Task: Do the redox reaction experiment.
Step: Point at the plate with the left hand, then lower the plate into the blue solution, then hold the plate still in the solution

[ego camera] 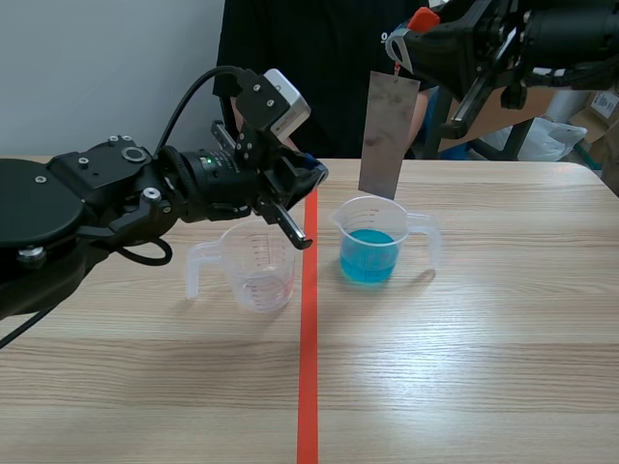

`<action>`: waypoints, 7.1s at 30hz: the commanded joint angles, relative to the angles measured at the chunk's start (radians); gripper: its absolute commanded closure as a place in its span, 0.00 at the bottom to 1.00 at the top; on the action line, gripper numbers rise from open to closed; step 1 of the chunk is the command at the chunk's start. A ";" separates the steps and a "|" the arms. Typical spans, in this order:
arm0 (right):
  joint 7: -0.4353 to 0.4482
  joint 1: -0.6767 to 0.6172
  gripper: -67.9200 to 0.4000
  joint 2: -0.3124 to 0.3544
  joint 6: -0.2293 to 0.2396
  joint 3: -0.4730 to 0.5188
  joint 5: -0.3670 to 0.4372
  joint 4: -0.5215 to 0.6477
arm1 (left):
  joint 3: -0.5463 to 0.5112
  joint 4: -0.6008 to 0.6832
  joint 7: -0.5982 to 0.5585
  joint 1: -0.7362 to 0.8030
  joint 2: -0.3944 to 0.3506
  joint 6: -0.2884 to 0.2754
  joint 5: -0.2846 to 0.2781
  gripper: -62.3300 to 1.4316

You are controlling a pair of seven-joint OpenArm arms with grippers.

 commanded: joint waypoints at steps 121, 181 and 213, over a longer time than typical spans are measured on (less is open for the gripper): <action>0.019 0.011 0.97 0.005 0.005 0.005 0.015 0.003 | -0.719 0.286 -0.280 1.159 -0.712 -0.062 -0.435 0.94; 0.364 0.032 0.97 -0.106 0.005 -0.082 -0.304 -0.442 | -0.949 0.286 -0.272 1.500 -0.174 0.024 -0.198 0.94; 0.360 0.035 0.97 -0.106 0.005 -0.082 -0.308 -0.442 | -0.949 0.286 -0.272 1.500 -0.174 0.024 -0.198 0.94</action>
